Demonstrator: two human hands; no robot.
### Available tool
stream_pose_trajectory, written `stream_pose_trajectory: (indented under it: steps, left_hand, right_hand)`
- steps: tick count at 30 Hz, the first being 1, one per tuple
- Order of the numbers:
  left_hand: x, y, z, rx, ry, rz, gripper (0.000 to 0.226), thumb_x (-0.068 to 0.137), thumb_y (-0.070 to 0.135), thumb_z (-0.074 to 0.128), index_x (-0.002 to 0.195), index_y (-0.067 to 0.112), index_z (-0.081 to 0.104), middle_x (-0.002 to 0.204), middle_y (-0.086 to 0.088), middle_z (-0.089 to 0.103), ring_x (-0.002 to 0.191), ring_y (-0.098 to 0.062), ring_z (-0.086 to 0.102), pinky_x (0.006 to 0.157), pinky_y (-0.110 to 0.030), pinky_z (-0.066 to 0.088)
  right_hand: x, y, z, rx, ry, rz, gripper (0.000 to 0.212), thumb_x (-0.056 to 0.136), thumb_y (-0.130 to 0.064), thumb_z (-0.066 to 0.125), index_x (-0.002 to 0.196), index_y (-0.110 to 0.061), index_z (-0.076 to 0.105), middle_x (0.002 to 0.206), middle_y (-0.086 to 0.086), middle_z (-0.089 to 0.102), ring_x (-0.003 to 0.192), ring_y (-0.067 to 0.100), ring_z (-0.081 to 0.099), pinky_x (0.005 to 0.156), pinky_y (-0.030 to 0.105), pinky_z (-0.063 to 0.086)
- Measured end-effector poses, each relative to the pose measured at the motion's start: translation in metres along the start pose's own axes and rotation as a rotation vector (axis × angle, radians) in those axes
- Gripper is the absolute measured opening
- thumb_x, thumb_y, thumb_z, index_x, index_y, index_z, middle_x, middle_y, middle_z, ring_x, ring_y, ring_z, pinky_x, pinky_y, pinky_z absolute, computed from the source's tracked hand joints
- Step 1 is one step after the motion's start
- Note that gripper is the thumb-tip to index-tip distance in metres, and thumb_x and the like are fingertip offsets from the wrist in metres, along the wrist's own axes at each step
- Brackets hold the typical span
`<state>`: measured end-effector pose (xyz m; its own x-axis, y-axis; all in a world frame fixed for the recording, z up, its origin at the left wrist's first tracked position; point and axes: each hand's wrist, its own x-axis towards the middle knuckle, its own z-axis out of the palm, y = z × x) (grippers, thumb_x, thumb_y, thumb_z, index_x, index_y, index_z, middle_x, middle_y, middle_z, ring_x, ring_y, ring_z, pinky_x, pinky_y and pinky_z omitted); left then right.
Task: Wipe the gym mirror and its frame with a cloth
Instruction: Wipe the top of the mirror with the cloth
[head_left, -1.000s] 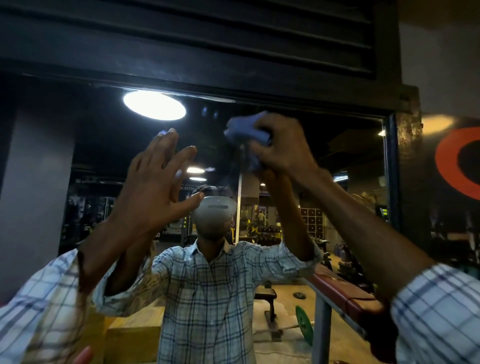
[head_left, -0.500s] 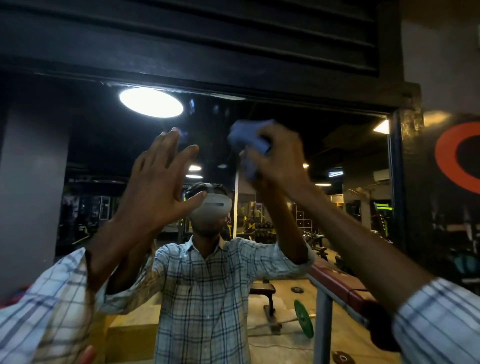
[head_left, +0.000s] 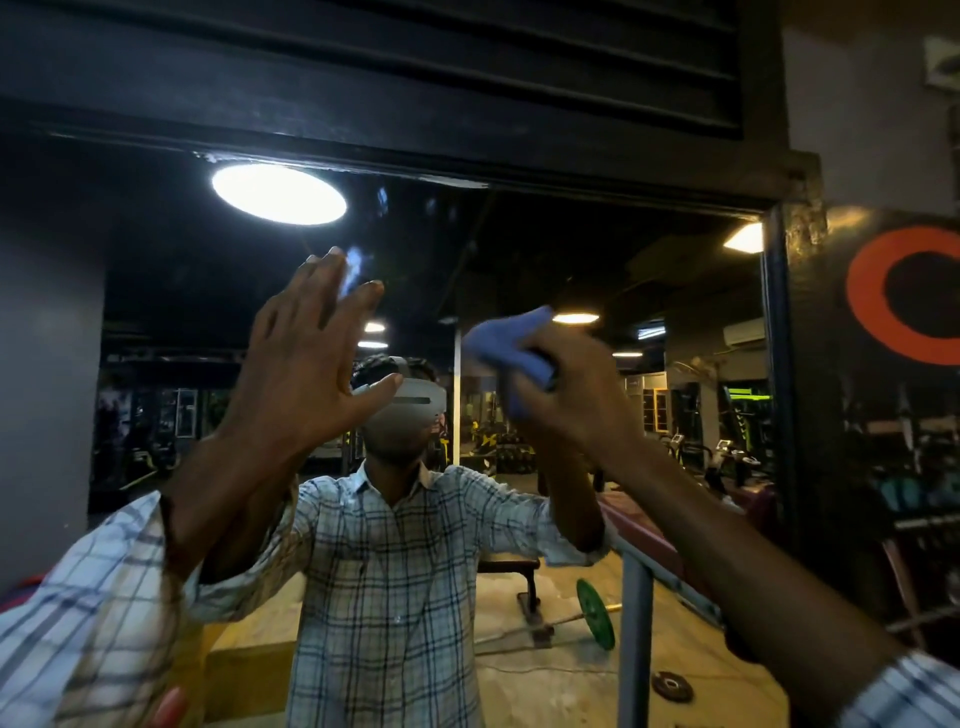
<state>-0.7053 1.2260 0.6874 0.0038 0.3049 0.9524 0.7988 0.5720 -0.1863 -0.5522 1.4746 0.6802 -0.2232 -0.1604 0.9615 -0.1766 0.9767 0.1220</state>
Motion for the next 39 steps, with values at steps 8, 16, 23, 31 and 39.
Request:
stream_pose_trajectory:
  steps: [8, 16, 23, 31, 39]
  left_hand:
    - [-0.003, -0.002, -0.001, -0.007, 0.009, 0.005, 0.092, 0.081, 0.069, 0.055, 0.16, 0.028, 0.03, 0.173, -0.011, 0.01, 0.16, -0.031, 0.008, 0.122, -0.057, 0.02]
    - [-0.006, -0.001, -0.002, 0.009, -0.013, -0.015, 0.095, 0.08, 0.069, 0.058, 0.16, 0.028, 0.028, 0.173, -0.009, 0.008, 0.16, -0.027, 0.004, 0.122, -0.052, 0.015]
    - [-0.007, -0.004, -0.003, 0.023, -0.02, -0.008, 0.092, 0.082, 0.073, 0.053, 0.16, 0.031, 0.027, 0.174, -0.007, 0.006, 0.16, -0.027, 0.004, 0.122, -0.055, 0.018]
    - [-0.009, -0.022, -0.01, 0.042, 0.009, -0.049, 0.087, 0.088, 0.074, 0.041, 0.161, 0.028, 0.029, 0.174, -0.002, 0.009, 0.16, -0.023, 0.007, 0.12, -0.056, 0.023]
    - [-0.013, -0.025, -0.016, 0.077, -0.012, -0.083, 0.089, 0.087, 0.077, 0.035, 0.16, 0.026, 0.032, 0.174, -0.006, 0.01, 0.16, -0.028, 0.01, 0.12, -0.058, 0.023]
  right_hand:
    - [-0.057, -0.006, 0.012, -0.015, -0.181, -0.09, 0.023, 0.091, -0.028, 0.065, 0.111, -0.017, 0.061, 0.102, -0.013, 0.052, 0.088, -0.007, 0.046, 0.077, 0.007, 0.042]
    - [-0.06, -0.022, 0.028, 0.082, 0.085, 0.131, 0.018, 0.09, -0.021, 0.068, 0.106, -0.015, 0.063, 0.101, -0.007, 0.059, 0.088, -0.003, 0.052, 0.079, 0.012, 0.045]
    - [0.012, -0.002, -0.001, 0.09, 0.384, 0.345, 0.026, 0.089, -0.011, 0.074, 0.113, -0.011, 0.065, 0.109, -0.004, 0.061, 0.088, -0.006, 0.055, 0.084, 0.01, 0.049]
    - [0.043, -0.028, 0.022, 0.15, 0.088, 0.04, 0.021, 0.092, -0.014, 0.071, 0.112, -0.012, 0.064, 0.107, -0.007, 0.06, 0.085, -0.006, 0.057, 0.076, 0.014, 0.052]
    - [0.043, -0.036, 0.037, 0.079, -0.155, -0.251, 0.019, 0.086, -0.013, 0.075, 0.102, -0.012, 0.064, 0.096, -0.007, 0.058, 0.083, 0.005, 0.053, 0.073, 0.019, 0.046]
